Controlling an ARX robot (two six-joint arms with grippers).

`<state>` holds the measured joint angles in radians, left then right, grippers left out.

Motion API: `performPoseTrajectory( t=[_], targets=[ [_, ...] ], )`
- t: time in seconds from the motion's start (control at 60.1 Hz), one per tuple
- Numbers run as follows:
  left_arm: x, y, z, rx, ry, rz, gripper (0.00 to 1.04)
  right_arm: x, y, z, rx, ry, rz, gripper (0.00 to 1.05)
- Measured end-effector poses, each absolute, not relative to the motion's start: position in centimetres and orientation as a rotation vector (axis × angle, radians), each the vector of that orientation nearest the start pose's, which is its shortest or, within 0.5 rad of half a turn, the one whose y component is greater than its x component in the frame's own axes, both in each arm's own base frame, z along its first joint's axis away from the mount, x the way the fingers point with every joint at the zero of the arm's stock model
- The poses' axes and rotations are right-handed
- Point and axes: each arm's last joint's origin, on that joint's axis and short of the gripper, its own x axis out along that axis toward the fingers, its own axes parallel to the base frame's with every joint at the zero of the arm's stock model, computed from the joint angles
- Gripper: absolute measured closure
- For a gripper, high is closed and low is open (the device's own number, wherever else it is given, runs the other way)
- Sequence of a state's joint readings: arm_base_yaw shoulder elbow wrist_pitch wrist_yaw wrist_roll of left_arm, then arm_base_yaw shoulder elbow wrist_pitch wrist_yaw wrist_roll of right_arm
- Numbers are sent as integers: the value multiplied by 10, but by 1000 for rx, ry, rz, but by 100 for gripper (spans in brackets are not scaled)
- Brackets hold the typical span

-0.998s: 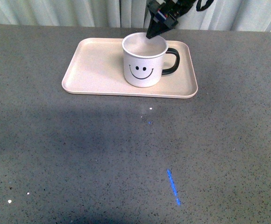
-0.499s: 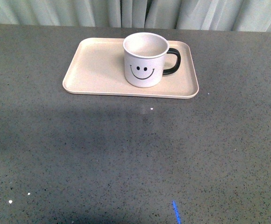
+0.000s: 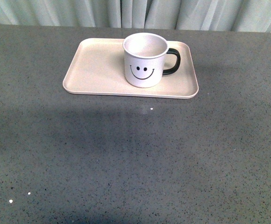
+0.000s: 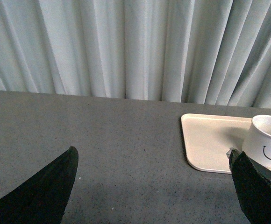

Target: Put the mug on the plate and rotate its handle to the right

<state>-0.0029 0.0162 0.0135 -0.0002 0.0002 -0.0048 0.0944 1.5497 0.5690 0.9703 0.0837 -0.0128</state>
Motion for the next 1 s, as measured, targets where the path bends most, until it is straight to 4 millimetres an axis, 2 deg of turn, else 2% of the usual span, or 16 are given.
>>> performPoseTrajectory(
  t=[0.183,0.466,0.765,0.998],
  targets=[
    [98,0,167,-5,3,-3,9,255,15,188,-12,5,-4,103],
    [98,0,167,-5,3,-3,9,208,0,177,-11,8,-1,103],
    [98,0,167,-5,3,-3,9,173,0,161,-11,20,1,103],
    [98,0,167,-5,3,-3,9,155,0,162,-11,15,1,103]
  ],
)
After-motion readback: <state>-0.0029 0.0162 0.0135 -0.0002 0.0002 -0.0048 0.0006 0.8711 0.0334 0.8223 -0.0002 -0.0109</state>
